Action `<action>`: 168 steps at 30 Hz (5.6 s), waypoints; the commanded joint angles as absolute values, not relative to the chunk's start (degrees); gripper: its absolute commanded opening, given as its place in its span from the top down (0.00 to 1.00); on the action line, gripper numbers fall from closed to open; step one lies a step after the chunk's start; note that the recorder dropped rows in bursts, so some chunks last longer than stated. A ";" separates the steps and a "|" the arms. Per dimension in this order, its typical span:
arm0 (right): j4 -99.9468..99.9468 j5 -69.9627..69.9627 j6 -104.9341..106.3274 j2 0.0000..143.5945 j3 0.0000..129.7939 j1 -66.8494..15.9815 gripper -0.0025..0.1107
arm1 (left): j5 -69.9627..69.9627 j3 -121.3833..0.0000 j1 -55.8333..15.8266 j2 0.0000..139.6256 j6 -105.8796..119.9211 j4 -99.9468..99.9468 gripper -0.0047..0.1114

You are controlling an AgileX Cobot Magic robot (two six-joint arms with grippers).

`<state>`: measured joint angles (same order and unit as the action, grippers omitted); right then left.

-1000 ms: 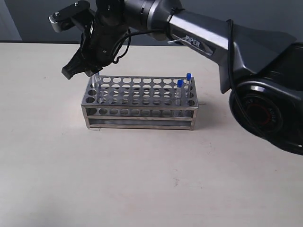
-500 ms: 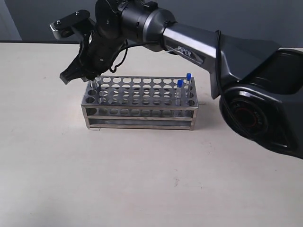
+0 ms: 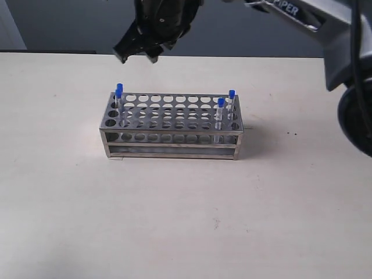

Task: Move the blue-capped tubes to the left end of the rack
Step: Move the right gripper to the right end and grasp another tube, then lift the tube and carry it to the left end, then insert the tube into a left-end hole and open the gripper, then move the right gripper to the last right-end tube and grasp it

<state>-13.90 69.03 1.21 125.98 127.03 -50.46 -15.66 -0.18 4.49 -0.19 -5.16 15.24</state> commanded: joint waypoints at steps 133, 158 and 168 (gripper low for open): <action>15.14 61.83 11.93 135.42 127.01 -50.30 0.49 | -15.00 0.00 4.35 0.00 -5.48 15.07 0.96; -14.25 69.96 -4.06 125.72 112.17 -40.01 0.49 | -15.00 0.00 4.35 0.00 -5.48 15.07 0.96; -14.32 69.96 -5.05 122.56 105.99 -38.49 0.49 | -15.00 0.00 4.35 0.00 -5.48 15.07 0.96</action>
<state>-14.92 70.01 -4.79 123.34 106.43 -39.54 -15.66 -0.18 4.49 -0.19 -5.16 15.24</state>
